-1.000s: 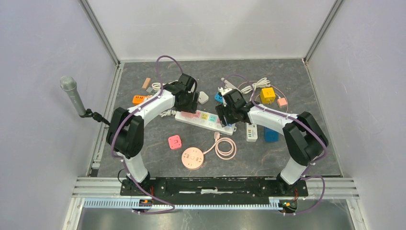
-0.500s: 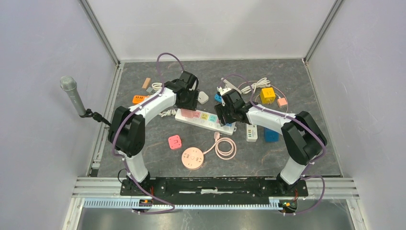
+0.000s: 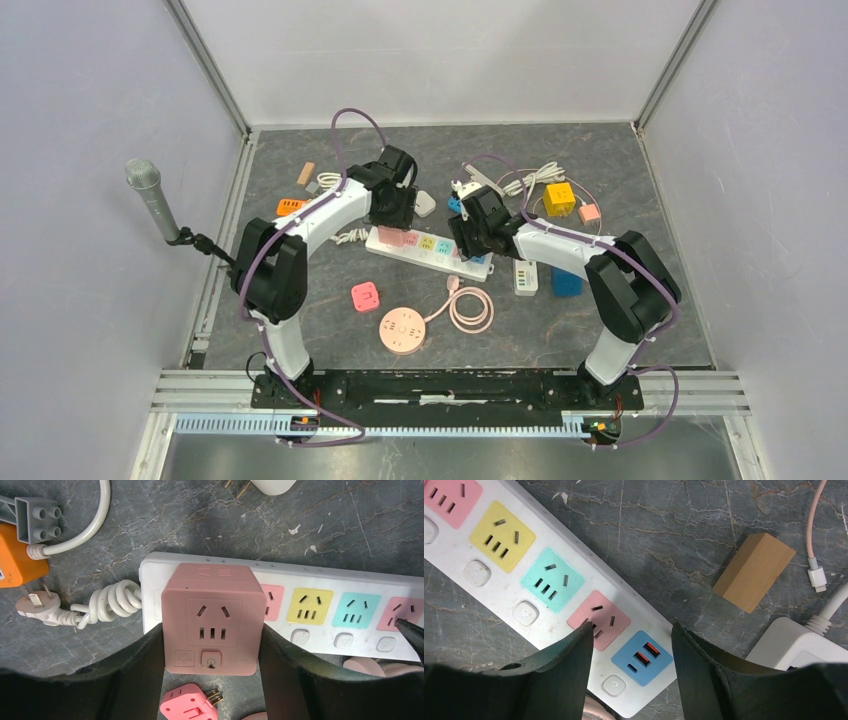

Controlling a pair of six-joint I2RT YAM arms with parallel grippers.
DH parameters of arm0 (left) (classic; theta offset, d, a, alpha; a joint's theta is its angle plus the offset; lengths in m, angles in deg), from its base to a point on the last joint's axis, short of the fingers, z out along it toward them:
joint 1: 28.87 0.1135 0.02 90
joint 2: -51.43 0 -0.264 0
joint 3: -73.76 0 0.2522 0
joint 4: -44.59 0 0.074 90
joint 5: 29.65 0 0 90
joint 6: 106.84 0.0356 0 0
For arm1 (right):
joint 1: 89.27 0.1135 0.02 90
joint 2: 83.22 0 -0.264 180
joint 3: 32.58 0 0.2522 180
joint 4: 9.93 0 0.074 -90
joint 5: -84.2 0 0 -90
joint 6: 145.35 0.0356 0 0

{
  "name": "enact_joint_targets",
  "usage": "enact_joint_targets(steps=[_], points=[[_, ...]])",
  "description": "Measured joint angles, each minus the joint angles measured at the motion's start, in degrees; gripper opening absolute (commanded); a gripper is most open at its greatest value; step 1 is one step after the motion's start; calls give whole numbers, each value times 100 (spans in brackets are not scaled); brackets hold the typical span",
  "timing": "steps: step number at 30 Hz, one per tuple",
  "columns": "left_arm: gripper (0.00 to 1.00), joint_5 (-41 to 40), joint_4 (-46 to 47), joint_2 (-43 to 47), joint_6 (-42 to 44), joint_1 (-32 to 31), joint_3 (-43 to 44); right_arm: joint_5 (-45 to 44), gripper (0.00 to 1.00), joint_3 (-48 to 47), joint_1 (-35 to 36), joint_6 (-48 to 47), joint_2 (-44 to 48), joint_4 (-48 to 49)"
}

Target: Pull the plug off the socket

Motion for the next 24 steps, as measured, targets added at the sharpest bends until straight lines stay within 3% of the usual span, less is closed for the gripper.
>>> enact_joint_targets(steps=[5,12,24], points=[[64,7,-195,-114,0,0,177,-11,62,2,2,2,-2,24],[39,7,-289,-162,0,0,258,-7,59,11,2,4,-2,55],[34,487,-538,-162,-13,122,367,9,57,59,2,2,-2,146]])
